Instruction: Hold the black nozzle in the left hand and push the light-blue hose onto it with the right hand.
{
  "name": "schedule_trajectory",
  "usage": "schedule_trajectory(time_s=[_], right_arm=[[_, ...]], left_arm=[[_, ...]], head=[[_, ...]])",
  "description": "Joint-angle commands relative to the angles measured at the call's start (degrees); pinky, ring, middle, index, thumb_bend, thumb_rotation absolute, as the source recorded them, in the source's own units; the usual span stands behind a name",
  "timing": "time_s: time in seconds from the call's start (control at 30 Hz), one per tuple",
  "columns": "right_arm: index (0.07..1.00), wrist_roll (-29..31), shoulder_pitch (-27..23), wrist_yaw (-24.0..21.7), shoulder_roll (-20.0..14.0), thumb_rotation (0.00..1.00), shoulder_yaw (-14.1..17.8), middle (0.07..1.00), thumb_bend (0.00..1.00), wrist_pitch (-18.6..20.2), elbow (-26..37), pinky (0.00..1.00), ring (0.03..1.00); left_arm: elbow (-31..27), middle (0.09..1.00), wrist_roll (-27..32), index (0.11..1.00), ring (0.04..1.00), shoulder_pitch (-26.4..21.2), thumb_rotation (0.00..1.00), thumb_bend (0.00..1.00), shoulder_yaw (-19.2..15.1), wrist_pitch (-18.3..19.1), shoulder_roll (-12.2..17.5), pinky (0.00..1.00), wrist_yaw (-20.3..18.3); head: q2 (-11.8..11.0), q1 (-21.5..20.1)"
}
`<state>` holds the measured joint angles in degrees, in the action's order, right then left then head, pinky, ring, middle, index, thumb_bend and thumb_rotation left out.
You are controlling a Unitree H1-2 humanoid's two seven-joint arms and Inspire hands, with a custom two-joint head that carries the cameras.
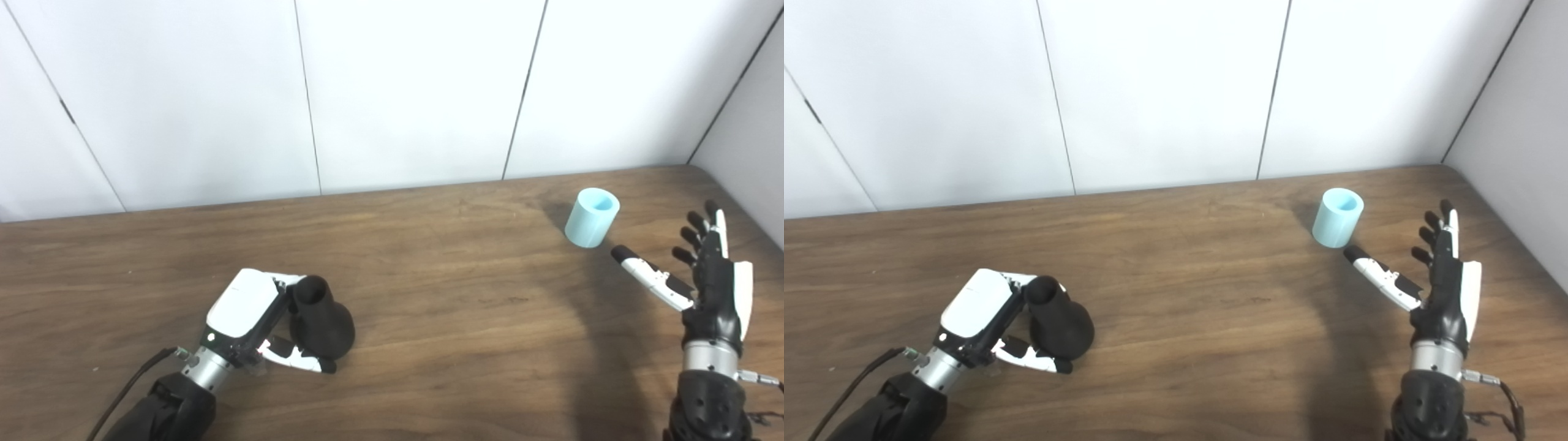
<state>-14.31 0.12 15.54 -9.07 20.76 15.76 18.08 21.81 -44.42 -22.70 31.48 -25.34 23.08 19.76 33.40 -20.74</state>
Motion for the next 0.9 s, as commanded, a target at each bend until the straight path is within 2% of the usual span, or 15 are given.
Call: schedule_trajectory(time_s=[0.0, 0.17, 0.3, 0.43, 0.57, 0.7, 0.87], right_arm=[[0.936, 0.4, -2.3, -0.5, -1.6, 0.36, 0.2, 0.890, 0.88, 0.1, 0.2, 0.79, 0.866], [0.928, 0.4, -4.7, -1.2, -2.8, 0.32, -0.2, 0.890, 0.84, 1.6, -2.7, 0.78, 0.865], [0.921, 1.7, -6.8, -1.1, -3.3, 0.27, 0.1, 0.881, 0.85, 1.4, -5.8, 0.79, 0.862], [0.901, 0.2, -8.6, -0.6, -5.0, 0.35, -0.9, 0.860, 0.91, 0.4, -9.2, 0.76, 0.834], [0.874, -0.7, -10.3, -0.1, -6.1, 0.39, -1.7, 0.846, 0.93, 1.0, -11.0, 0.73, 0.810], [0.872, -0.7, -12.0, -0.3, -6.4, 0.37, -1.9, 0.868, 0.90, 2.7, -12.2, 0.73, 0.823], [0.902, 0.9, -13.4, -1.5, -6.4, 0.34, -2.0, 0.873, 0.93, 2.8, -14.4, 0.76, 0.836]], left_arm=[[3.3, 0.440, 0.2, 0.530, 0.357, 3.9, 0.00, 0.50, 2.9, -1.5, -3.4, 0.22, 1.9], [3.5, 0.429, 0.2, 0.523, 0.353, 3.8, 0.00, 0.50, 3.7, -1.5, -3.4, 0.19, 2.9], [3.6, 0.449, 0.0, 0.534, 0.367, 3.5, 0.00, 0.50, 4.5, -1.6, -3.3, 0.24, 3.4], [3.5, 0.450, 0.2, 0.534, 0.371, 3.3, 0.00, 0.50, 5.4, -1.6, -3.2, 0.25, 3.9], [3.1, 0.435, 0.2, 0.528, 0.358, 3.3, 0.00, 0.50, 5.5, -1.5, -3.3, 0.21, 3.7], [2.8, 0.436, 0.0, 0.529, 0.360, 3.6, 0.00, 0.50, 5.2, -1.6, -3.5, 0.21, 3.5], [2.2, 0.438, 0.1, 0.530, 0.362, 3.9, 0.00, 0.50, 5.3, -1.5, -3.3, 0.22, 3.4]], head=[[0.1, -0.1], [0.3, -0.3], [0.3, -0.3], [0.4, -0.3], [0.2, 0.0], [0.2, 0.4], [0.5, 0.4]])
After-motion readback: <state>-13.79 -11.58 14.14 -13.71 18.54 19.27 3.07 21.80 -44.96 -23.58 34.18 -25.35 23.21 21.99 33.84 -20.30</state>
